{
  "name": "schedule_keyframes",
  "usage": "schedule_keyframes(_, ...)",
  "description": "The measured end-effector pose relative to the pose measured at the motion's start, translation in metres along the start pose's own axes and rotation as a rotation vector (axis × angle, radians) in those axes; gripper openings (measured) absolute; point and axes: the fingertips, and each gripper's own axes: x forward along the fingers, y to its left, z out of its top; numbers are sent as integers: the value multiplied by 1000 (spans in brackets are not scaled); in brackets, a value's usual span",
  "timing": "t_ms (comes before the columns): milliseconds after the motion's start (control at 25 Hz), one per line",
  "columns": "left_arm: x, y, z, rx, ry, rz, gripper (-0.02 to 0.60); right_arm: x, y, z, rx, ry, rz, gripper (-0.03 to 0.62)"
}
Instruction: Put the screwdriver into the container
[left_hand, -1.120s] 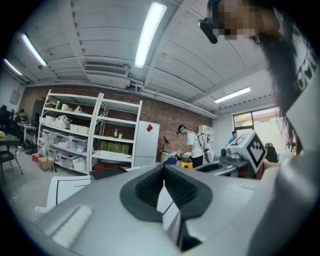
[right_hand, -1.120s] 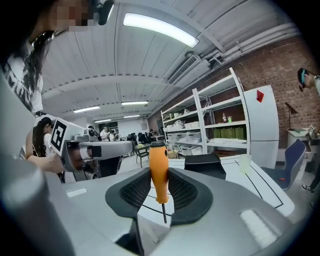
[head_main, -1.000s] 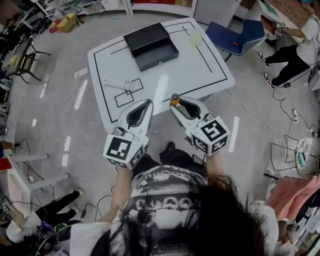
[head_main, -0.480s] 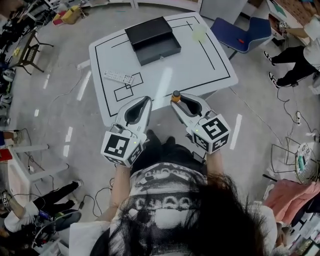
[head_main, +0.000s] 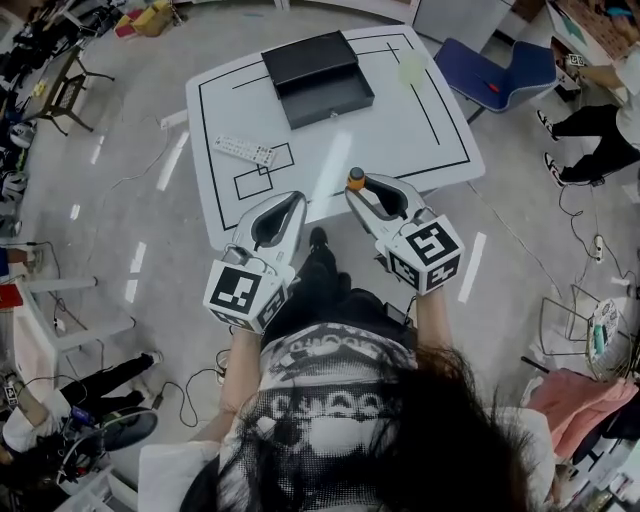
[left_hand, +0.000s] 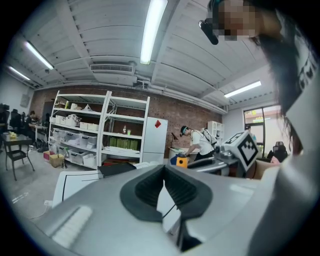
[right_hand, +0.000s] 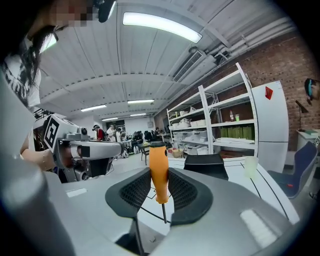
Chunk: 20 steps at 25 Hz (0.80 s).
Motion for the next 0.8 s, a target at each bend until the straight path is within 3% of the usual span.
schedule_keyframes(280,25,23,4,7,2,-6,0,38,-35,9,-43,30,0,115)
schedule_keyframes(800,85,102,24,-9,-29,-4,0,123,-104,28,-165,146,-15,115)
